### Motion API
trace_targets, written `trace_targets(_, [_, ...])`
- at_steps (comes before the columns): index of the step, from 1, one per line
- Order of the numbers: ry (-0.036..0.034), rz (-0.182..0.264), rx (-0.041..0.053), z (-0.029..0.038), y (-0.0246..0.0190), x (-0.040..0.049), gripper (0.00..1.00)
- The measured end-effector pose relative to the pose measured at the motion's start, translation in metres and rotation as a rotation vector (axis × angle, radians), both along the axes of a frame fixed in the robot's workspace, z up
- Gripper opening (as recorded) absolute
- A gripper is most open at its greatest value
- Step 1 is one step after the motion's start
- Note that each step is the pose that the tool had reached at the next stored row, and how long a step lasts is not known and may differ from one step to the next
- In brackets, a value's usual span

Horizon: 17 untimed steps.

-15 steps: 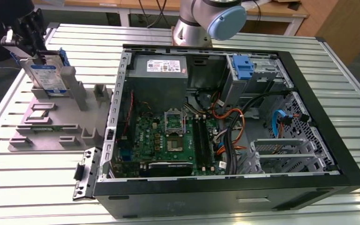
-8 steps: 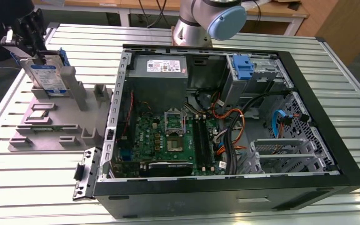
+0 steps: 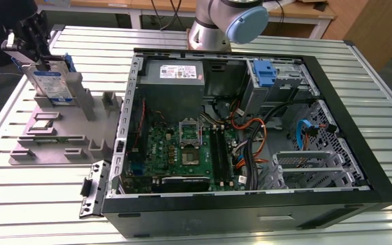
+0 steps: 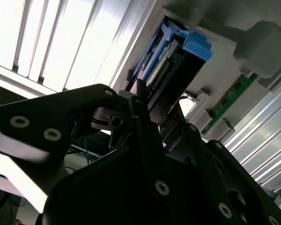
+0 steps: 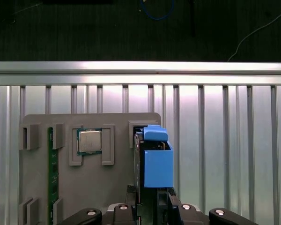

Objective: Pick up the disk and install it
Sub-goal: 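Pick up the disk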

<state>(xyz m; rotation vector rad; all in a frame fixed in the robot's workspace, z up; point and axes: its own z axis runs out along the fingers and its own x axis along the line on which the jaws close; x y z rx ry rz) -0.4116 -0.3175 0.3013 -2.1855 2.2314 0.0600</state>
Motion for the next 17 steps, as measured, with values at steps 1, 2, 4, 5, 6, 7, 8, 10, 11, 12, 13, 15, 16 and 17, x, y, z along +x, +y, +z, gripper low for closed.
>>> trace_targets(1, [0.0000, 0.000, 0.0000, 0.0000, 0.0000, 0.0000, 0.35])
trace_targets(2, [0.0000, 0.000, 0.0001, -0.0001, 0.0000, 0.0000, 0.35])
trace_targets(4, [-0.0001, 0.000, 0.0000, -0.0002, 0.0000, 0.0000, 0.35])
trace_targets(5, [0.0000, 0.000, 0.0001, -0.0002, 0.0000, 0.0000, 0.35])
trace_targets(6, [0.0000, 0.000, 0.0000, -0.0002, 0.0000, 0.0000, 0.35])
trace_targets(7, [0.0000, 0.000, 0.0000, -0.0002, 0.0000, 0.0000, 0.35])
trace_targets(8, [0.0000, 0.000, 0.0000, -0.0002, 0.0000, 0.0000, 0.35])
trace_targets(10, [0.0000, 0.000, 0.0000, -0.0003, 0.0000, 0.0000, 0.35])
trace_targets(11, [0.0000, 0.000, 0.0000, -0.0004, 0.0000, 0.0000, 0.35])
trace_targets(12, [0.0000, 0.000, 0.0001, -0.0004, 0.0000, 0.0000, 0.35])
trace_targets(13, [-0.0002, 0.000, 0.0001, -0.0003, 0.0000, 0.0000, 0.35])
trace_targets(15, [-0.0009, 0.000, 0.0005, 0.0008, 0.0001, 0.0000, 0.35])
trace_targets(16, [-0.0008, 0.000, 0.0005, 0.0019, 0.0001, 0.0000, 0.35])
trace_targets(17, [-0.0005, 0.000, 0.0003, 0.0033, 0.0000, 0.0000, 0.35])
